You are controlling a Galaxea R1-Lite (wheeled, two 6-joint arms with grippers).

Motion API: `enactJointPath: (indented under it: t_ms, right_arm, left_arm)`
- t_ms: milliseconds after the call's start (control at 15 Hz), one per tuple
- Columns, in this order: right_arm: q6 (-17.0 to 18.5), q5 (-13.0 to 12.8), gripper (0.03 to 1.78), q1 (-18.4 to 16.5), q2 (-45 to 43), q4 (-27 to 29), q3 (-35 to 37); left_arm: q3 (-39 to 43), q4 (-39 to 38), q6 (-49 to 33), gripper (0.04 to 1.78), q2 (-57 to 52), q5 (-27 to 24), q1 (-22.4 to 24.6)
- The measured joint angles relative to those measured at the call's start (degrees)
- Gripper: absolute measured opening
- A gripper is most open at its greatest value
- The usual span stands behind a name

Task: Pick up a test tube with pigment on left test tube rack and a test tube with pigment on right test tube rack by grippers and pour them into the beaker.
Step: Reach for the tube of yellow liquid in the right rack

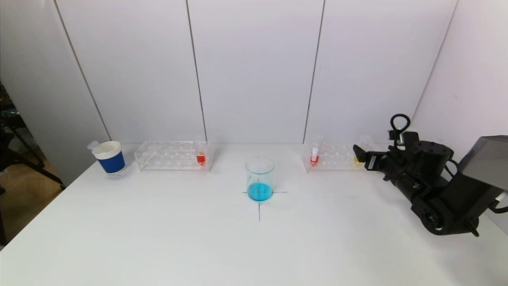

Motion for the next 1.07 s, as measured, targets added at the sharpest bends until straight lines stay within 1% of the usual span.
enactJointPath:
  t_ms: [400, 1067]
  right_arm:
    - [-0.07, 0.0, 1.77, -0.2, 1.33, 0.11, -2.62]
    - [-0.27, -0.15, 1.77, -0.22, 5.5, 0.74, -9.9]
  left_arm:
    - [0.0, 0.0, -0.02, 1.77, 0.0, -0.05, 0.0]
    - [0.0, -0.02, 0.0, 1.77, 0.02, -0.02, 0.0]
